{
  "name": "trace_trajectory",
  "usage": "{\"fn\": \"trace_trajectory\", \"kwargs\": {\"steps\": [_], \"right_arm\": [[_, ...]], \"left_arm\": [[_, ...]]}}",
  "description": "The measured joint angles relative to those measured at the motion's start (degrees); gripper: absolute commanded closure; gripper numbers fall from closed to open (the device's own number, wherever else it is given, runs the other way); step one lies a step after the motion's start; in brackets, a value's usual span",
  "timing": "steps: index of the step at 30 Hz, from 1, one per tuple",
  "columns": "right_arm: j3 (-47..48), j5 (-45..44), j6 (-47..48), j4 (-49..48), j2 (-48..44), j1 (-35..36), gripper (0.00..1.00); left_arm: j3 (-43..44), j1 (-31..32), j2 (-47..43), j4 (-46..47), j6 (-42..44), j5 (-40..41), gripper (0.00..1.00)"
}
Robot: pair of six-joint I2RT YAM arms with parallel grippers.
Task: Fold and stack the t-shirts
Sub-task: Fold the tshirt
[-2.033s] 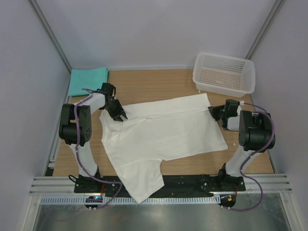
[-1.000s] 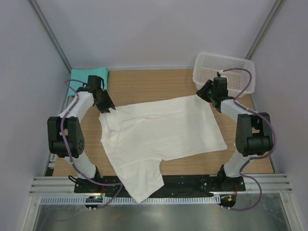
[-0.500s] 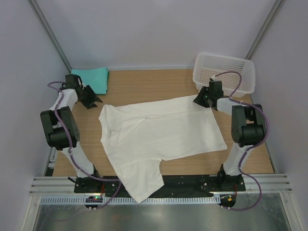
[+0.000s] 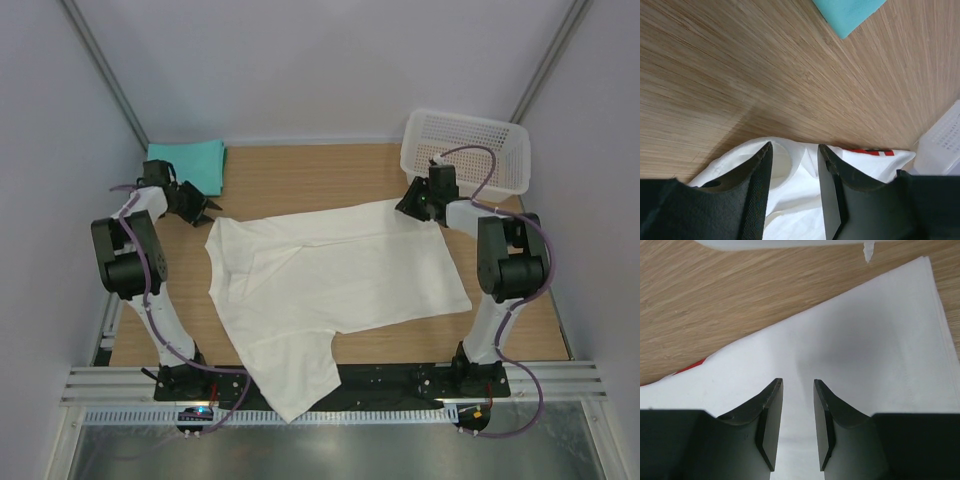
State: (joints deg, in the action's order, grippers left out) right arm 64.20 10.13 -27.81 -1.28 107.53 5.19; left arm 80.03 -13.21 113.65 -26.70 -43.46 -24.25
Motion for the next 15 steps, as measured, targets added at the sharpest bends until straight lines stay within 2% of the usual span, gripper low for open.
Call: {"fn": "trace_trajectory", "kwargs": {"steps": [6, 12, 15], "right_arm": [[2.0, -0.5, -1.5, 0.2, 3.1, 0.5, 0.64], [5.9, -1.2, -2.4, 0.3, 6.0, 0.6, 0.74], [8.5, -1.7, -2.5, 0.3, 7.0, 0.8, 0.81]], "left_arm": [[0.0, 0.0, 1.7, 0.3, -2.6, 0.2, 0.67], [0.0, -0.1, 3.7, 0.2, -2.9, 0.3, 0.89], [0.0, -0.2, 3.8, 0.2, -2.6, 0.7, 0.92]]}}
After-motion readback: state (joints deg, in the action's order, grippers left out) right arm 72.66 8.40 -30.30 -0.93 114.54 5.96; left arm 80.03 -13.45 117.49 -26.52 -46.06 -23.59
